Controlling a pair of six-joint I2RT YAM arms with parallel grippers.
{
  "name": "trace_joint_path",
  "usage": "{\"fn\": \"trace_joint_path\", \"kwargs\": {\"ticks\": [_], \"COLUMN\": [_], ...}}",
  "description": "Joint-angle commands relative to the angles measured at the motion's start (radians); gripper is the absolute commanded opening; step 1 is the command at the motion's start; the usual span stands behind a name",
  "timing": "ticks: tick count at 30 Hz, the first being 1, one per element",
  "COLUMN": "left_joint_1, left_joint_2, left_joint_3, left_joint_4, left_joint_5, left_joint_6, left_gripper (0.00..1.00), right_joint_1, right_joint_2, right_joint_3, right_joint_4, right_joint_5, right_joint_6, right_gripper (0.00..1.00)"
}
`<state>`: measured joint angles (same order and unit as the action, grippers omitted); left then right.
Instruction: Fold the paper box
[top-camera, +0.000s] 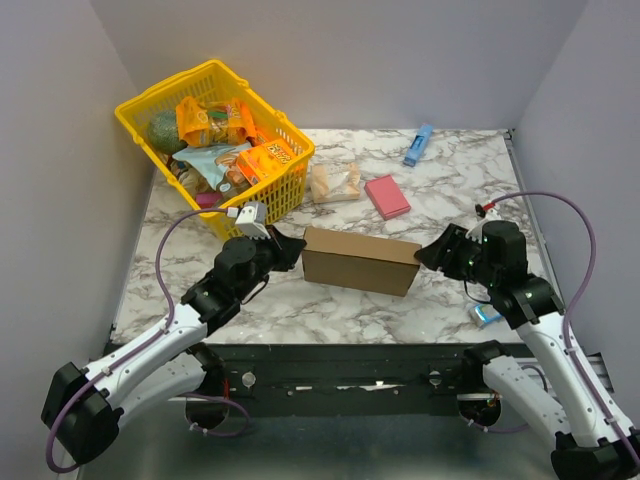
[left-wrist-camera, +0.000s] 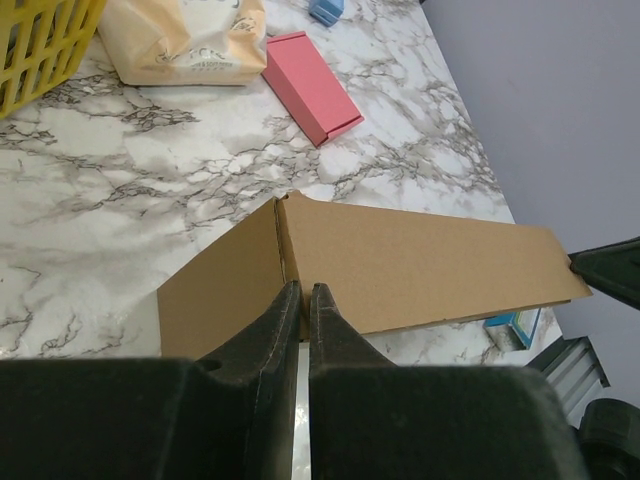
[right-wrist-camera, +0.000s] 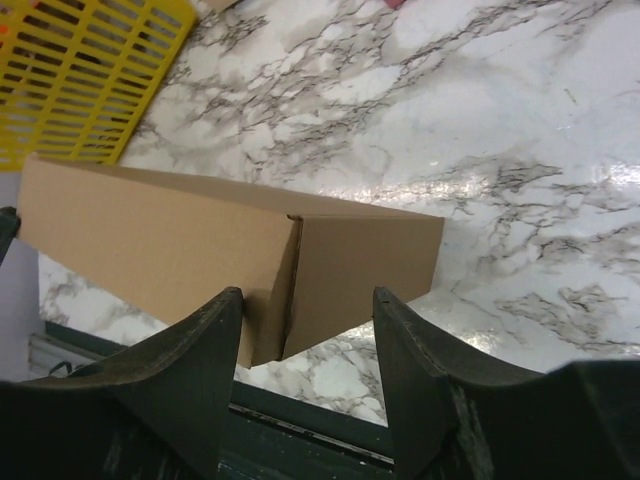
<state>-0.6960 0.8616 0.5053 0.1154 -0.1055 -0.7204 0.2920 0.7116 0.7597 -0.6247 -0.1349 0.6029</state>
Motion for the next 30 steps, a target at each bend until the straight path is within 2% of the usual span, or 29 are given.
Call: {"fn": "trace_joint_path", "kwargs": {"ticks": [1, 4, 21, 25, 30], "left_joint_1": [-0.007, -0.007, -0.007, -0.007, -0.007], "left_joint_2": [0.063, 0.062, 0.068, 0.068, 0.066], "left_joint_3": [-0.074, -0.073, -0.070, -0.070, -0.067], "left_joint_4": [-0.359, -0.364, -0.369, -0.370, -0.373], "left_joint_5": [-0.016, -0.016, -0.017, -0.014, -0.017], "left_joint_6": [0.061, 0.064, 0.065, 0.065, 0.067], "left_gripper": [0.13, 0.13, 0.13, 0.13, 0.13], "right_joint_1": [-0.019, -0.022, -0.030, -0.031, -0.033], "right_joint_2": [-0.035, -0.056, -0.090, -0.090, -0.081], "right_joint_3": [-0.036, -0.045, -0.056, -0.072, -0.085], "right_joint_4": [0.063, 0.054, -0.018, -0.023, -0.055], "right_joint_5": [-0.144, -0.121, -0.058, -0.051, -0.028], "right_joint_6": [0.027, 0.037, 0.029, 0.028, 0.002], "right_gripper": [0.59, 0.56, 0.49, 0.43, 0.30]}}
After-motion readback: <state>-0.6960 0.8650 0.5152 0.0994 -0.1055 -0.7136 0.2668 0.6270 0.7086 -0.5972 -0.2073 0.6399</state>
